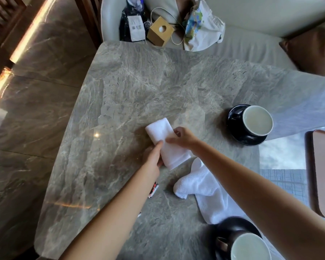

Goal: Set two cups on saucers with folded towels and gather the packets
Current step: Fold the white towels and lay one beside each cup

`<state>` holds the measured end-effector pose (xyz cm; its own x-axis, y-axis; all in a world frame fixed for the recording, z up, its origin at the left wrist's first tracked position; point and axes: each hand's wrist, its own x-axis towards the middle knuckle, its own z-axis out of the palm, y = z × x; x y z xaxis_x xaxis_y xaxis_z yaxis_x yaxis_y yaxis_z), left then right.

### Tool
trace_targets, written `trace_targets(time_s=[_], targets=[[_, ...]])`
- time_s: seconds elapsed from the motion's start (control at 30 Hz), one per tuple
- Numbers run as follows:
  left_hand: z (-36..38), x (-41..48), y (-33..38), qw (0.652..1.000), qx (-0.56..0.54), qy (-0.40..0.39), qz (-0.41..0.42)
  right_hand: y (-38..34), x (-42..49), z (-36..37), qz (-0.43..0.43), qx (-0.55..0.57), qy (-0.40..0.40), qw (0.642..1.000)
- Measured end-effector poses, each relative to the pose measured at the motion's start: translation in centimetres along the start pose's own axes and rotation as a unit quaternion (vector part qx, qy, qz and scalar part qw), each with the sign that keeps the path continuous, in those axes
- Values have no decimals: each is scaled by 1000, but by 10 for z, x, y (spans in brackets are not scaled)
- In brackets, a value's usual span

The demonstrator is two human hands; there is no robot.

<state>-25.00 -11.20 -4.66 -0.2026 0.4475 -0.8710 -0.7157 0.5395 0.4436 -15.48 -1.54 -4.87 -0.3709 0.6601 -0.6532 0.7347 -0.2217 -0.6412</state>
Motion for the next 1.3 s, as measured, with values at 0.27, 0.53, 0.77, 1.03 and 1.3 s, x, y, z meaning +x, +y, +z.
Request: trace_targets(time_s=[0.27, 0.53, 0.77, 1.03, 1.3], targets=[[-11, 10, 17, 995, 81, -48, 17, 5, -21, -9, 31, 176, -72, 981], [-23, 18, 24, 988, 108, -92, 58, 10, -23, -4, 47, 214, -59, 974], [-31, 10, 13, 972, 179, -148, 43, 17, -27, 9, 46, 254, 15, 966], [-40, -12, 7, 965, 193, -149, 99, 14, -43, 1, 41, 336, -36, 940], [-29, -54, 3, 938, 248, -218, 111, 28, -80, -20, 17, 447, -69, 892]])
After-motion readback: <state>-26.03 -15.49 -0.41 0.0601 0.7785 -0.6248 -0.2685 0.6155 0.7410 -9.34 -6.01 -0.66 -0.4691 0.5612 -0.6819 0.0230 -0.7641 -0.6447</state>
